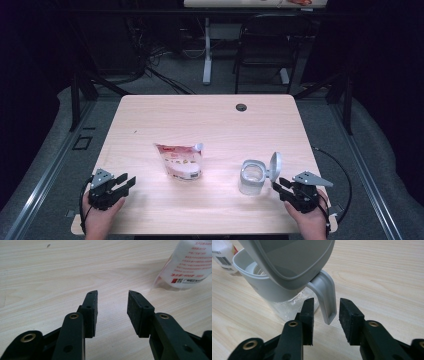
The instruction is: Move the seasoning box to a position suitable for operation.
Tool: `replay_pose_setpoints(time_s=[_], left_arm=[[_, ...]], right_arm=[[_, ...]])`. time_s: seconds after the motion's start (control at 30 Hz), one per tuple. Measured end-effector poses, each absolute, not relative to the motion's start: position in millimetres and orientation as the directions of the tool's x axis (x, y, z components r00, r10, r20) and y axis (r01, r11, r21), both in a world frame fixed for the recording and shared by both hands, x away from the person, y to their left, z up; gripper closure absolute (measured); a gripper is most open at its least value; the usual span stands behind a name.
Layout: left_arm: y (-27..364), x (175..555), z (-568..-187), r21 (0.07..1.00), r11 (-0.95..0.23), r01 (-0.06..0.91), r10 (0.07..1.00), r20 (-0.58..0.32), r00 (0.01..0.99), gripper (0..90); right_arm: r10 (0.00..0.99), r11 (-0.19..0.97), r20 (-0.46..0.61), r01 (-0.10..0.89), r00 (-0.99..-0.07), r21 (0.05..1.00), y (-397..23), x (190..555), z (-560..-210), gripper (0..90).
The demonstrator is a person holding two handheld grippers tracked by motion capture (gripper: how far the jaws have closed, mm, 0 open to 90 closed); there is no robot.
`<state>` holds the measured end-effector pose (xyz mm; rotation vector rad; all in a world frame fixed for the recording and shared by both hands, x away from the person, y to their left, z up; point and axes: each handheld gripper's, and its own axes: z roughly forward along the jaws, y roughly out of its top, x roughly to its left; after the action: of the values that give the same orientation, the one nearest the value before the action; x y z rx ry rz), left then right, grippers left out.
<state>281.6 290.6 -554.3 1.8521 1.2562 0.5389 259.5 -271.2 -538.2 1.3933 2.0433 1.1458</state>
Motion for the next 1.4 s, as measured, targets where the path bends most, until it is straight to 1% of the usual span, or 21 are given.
replay_pose_setpoints(time_s=[0.1,0.17,0.3,0.4,0.5,0.6,0.73,0.83,0.97,1.1,1.4], left_arm=[[290.4,281.7,-554.1,0.812,-0.173,0.558,0.906,-0.091,0.413,60.5],[290.3,281.7,-554.1,0.812,-0.173,0.558,0.906,-0.092,0.414,60.4],[290.0,281.8,-554.3,0.812,-0.173,0.557,0.905,-0.091,0.415,60.4],[290.0,282.0,-554.3,0.812,-0.174,0.557,0.905,-0.091,0.415,60.4],[289.8,282.1,-554.2,0.812,-0.175,0.557,0.905,-0.091,0.416,60.4],[289.7,282.1,-554.3,0.811,-0.176,0.557,0.905,-0.09,0.416,60.4],[289.7,282.3,-554.4,0.811,-0.177,0.558,0.905,-0.089,0.417,60.4],[289.7,282.3,-554.3,0.811,-0.178,0.557,0.904,-0.088,0.418,60.4],[289.6,282.3,-554.3,0.812,-0.178,0.556,0.904,-0.087,0.418,60.4],[289.5,282.4,-554.3,0.812,-0.178,0.556,0.904,-0.087,0.418,60.4],[290.0,282.3,-554.1,0.813,-0.176,0.556,0.904,-0.09,0.417,60.4]], right_arm=[[0.906,0.152,0.106,0.551,-0.409,0.82,-267.5,262.3,-540.9,60.3],[0.912,0.17,0.077,0.54,-0.403,0.824,-265.7,264.5,-542.8,58.2],[0.907,0.181,0.07,0.535,-0.415,0.825,-263.4,267.6,-544.7,55.2],[0.904,0.177,0.075,0.53,-0.42,0.83,-261.2,269.0,-545.5,55.2],[0.907,0.185,0.06,0.523,-0.417,0.832,-259.5,270.9,-546.6,55.6],[0.907,0.185,0.052,0.507,-0.418,0.842,-257.7,272.2,-547.6,57.1],[0.907,0.201,0.038,0.512,-0.419,0.835,-256.0,273.3,-548.4,64.2],[0.908,0.199,0.043,0.519,-0.417,0.831,-257.6,274.8,-549.4,67.3],[0.906,0.198,0.051,0.526,-0.421,0.827,-259.5,276.8,-550.8,68.7],[0.904,0.225,0.02,0.516,-0.426,0.826,-258.4,276.9,-549.9,69.9],[0.905,0.245,-0.006,0.508,-0.425,0.826,-256.7,276.0,-549.2,70.9]])
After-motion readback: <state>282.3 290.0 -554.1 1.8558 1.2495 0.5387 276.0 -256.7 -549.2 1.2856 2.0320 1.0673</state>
